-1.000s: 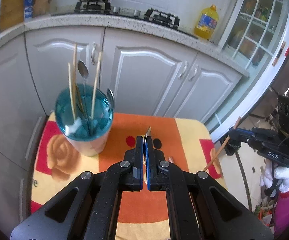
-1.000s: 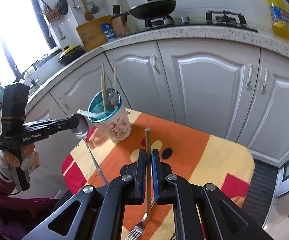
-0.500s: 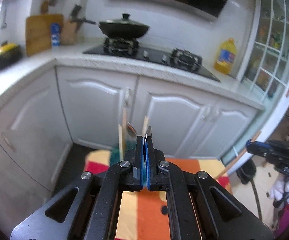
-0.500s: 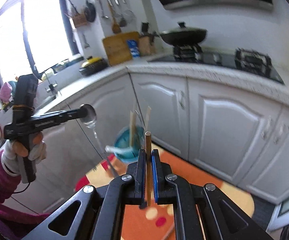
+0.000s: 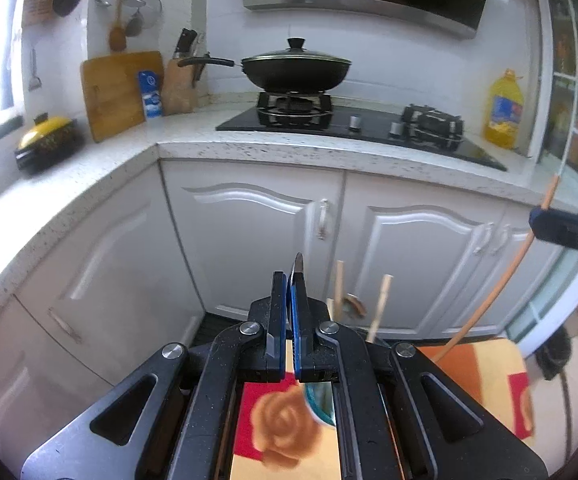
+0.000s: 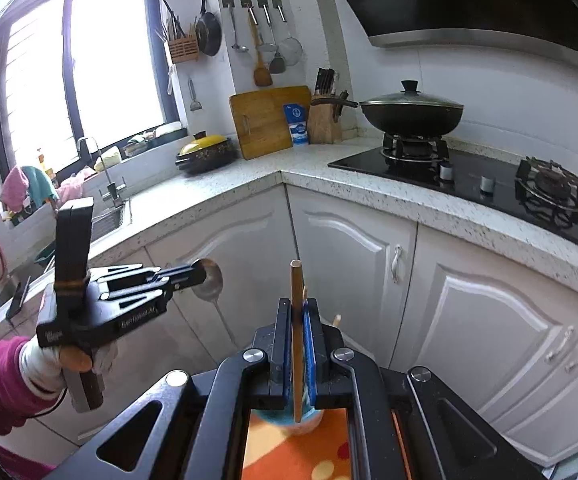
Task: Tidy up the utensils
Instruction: 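Carry the spoon and chopstick up over the floral cup and lower them in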
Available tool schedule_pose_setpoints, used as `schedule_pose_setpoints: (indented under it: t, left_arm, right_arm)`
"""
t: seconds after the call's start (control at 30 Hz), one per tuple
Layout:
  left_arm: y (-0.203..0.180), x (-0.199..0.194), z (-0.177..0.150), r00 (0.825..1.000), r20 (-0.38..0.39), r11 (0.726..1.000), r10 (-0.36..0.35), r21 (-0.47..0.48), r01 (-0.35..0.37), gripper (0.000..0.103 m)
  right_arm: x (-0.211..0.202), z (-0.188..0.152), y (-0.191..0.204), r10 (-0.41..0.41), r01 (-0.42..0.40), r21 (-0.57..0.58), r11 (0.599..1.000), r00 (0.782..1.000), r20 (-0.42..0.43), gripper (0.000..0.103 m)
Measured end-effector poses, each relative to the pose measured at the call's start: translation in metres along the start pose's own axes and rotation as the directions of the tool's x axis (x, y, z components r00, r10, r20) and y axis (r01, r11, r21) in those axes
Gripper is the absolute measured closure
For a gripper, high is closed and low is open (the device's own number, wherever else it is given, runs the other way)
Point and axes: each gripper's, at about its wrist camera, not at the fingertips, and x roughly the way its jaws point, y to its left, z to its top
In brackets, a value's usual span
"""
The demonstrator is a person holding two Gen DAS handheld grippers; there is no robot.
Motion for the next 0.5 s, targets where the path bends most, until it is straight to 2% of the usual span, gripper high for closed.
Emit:
schedule_pose_setpoints:
  t: [0.2,0.5]
  left_arm:
    - [-0.006,0.021,-0.009,0.996,-0.002,0.993,0.084,0.086,-0.083,0.103]
    - [-0.025,0.052,-0.031,0.995,-0.055,0.988,0.079,0.138,-0.07,0.103]
  right_arm:
    - [0.044,0.004,-0.004,-0.042,0.041,-0.028,0.999,0.998,-0.04,0.098]
    - [0.089,-0.019,-0.009,-0.047,0.042,-0.041,0.998,0.991,-0.125,0.098]
